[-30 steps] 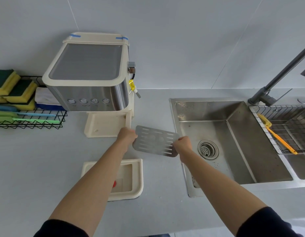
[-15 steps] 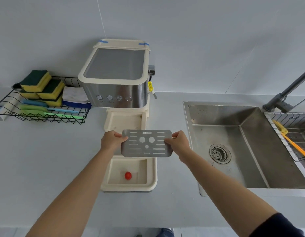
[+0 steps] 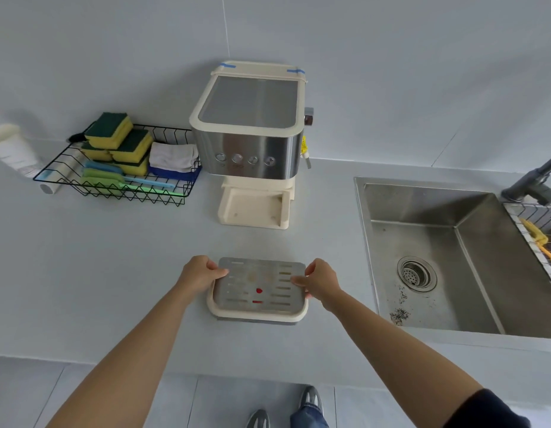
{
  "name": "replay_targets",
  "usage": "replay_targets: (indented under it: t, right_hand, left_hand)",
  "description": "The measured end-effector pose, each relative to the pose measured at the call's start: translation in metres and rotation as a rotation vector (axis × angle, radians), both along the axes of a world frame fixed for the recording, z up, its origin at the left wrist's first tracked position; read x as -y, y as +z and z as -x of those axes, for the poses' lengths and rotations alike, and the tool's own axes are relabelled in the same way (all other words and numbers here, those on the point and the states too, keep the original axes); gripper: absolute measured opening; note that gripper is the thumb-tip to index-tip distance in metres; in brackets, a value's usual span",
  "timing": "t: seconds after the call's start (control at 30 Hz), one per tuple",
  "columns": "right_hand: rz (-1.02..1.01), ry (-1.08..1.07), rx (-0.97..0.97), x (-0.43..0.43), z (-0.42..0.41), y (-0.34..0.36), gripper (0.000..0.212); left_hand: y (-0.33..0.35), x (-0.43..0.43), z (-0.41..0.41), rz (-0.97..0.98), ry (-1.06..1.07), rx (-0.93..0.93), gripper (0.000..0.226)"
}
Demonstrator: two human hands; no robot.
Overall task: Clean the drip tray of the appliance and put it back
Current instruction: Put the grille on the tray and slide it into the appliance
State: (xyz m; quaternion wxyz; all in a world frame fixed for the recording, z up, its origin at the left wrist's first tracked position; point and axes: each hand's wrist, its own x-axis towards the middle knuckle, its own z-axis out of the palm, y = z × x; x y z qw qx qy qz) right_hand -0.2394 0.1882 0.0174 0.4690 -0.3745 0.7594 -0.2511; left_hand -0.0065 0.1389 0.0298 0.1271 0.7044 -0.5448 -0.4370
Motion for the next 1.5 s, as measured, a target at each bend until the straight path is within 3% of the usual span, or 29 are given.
replay_targets:
  t: [0.43, 0.7, 0.93, 1.1, 1.3, 1.4, 1.5]
  right_hand:
    - [-0.059, 0.099, -0.208, 0.002, -0.003, -0.005, 0.036]
    - [-0.065, 0.138, -0.280, 0.000, -0.001, -0.009, 0.034]
    - [-0.039, 0.052, -0.178, -0.013, 0.001, -0.013, 0.040]
    - [0.023, 0.072, -0.164, -0.024, -0.003, -0.013, 0.055]
    - [0.182, 0.242, -0.079, -0.041, -0.016, -0.011, 0.066]
    - [0.231, 0.286, -0.038, -0.050, -0.025, -0.012, 0.080]
    - [0.263, 0.300, -0.065, -0.054, -0.031, -0.013, 0.095]
  left_hand:
    - [-0.015, -0.005, -0.002, 0.082, -0.074, 0.064, 0.026]
    - [-0.025, -0.007, -0.004, 0.081, -0.004, 0.009, 0.030]
    - [-0.031, -0.010, -0.008, 0.092, 0.013, 0.014, 0.028]
    - [-0.032, -0.018, -0.016, 0.109, 0.005, -0.020, 0.039]
    - [-0.031, -0.036, -0.026, 0.082, -0.118, -0.121, 0.075]
    - [-0.027, -0.045, -0.026, 0.090, -0.211, -0.223, 0.068]
    - [-0.028, -0.050, -0.025, 0.094, -0.259, -0.250, 0.076]
